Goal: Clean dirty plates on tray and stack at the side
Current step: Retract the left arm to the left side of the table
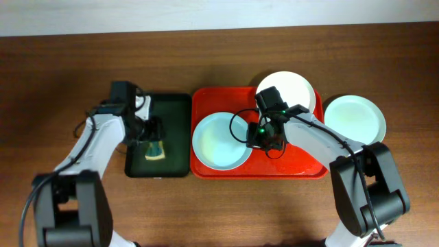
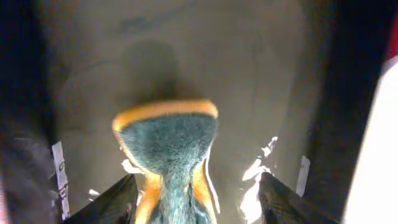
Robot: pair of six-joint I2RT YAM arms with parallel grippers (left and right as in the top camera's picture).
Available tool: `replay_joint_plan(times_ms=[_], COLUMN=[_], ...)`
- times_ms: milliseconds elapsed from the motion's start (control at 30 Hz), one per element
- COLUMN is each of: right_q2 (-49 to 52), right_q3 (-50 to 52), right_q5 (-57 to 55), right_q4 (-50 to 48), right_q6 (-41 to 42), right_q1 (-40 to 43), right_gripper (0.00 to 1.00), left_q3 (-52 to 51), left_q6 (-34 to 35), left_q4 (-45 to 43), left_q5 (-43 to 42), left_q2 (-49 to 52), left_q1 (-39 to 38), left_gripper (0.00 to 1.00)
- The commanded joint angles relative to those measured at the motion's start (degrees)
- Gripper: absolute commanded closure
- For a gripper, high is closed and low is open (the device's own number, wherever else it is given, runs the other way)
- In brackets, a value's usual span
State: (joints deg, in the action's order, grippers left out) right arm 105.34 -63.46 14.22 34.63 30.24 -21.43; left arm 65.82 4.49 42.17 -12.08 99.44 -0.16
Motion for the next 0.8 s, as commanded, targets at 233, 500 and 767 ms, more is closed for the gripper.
replay_joint_plan(times_ms=[233, 500, 767], right_q2=[-0.07, 0.04, 0.04], right_q3=[-0.07, 0.57, 0.57], right_q5=[-2.25, -2.89, -2.86], right_q4=[0.02, -1.57, -3.04], right_q6=[0.26, 0.28, 0.28], right_q1=[-0.33, -0.33, -0.24], right_gripper=[0.82, 0.85, 0.96], left_q3=[4.98, 4.98, 4.98], left_q6=[10.08, 10.05, 10.05], left_q4=[0.83, 0.79, 0.81], left_q5=[0.94, 0.94, 0.94], left_q2=[-14.73, -14.69, -14.69], left_q1=[10.91, 12.98, 12.98], left_gripper=[0.01, 0.01, 0.01])
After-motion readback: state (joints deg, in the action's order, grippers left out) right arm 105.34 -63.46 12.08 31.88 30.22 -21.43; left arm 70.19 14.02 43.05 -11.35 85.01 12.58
